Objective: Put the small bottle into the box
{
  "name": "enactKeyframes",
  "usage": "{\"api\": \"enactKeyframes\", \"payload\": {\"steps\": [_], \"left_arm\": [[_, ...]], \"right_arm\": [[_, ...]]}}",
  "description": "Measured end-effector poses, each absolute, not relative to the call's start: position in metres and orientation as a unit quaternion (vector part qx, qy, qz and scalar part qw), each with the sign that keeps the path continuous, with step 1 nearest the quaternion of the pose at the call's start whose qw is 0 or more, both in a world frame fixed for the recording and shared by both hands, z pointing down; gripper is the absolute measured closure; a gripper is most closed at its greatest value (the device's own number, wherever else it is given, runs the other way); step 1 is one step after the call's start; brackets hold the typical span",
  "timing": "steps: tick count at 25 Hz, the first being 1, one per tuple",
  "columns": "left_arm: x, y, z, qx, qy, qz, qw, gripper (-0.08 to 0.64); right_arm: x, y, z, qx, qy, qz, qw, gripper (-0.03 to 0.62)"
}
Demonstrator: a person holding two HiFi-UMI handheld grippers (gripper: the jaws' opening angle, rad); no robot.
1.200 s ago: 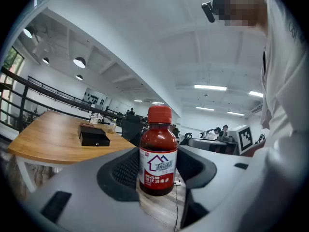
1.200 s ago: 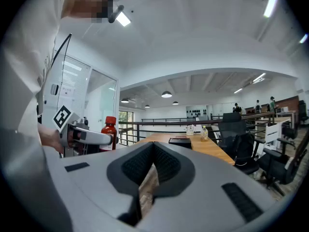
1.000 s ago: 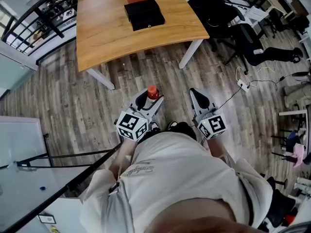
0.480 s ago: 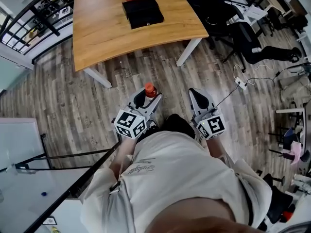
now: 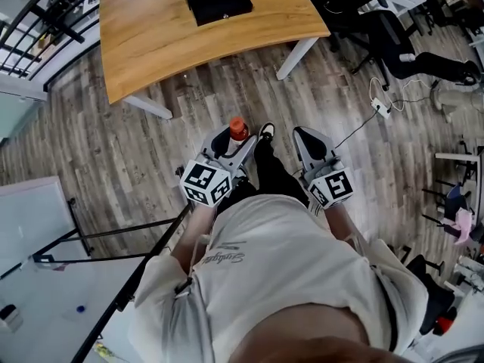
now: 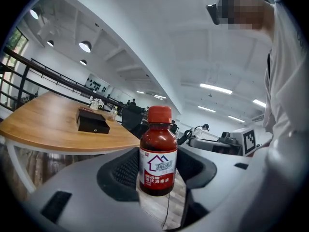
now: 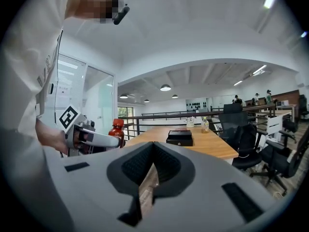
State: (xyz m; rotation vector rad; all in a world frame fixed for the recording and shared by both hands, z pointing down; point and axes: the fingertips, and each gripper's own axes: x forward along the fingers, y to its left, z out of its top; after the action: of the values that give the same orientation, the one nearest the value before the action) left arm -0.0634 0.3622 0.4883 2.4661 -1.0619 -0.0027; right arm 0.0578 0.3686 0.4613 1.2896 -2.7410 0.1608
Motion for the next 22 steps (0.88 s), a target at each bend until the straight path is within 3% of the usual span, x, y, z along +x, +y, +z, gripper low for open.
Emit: {"api": "enactKeyframes", "payload": {"steps": [13, 22], "left_arm": [[-0.044, 0.25, 0.476, 0.892, -0.392, 0.04, 0.222, 0.33], [-0.01, 0.162, 0.429, 0.903, -0.385, 0.056, 0.183, 0.33]], "right_arm": [[0.068, 0.24, 0.471, 0.414, -0.908, 0.067, 0.015, 0.597], [0.1, 0.139, 0.464, 0.402, -0.914, 0.049, -0.006, 0.597]]}}
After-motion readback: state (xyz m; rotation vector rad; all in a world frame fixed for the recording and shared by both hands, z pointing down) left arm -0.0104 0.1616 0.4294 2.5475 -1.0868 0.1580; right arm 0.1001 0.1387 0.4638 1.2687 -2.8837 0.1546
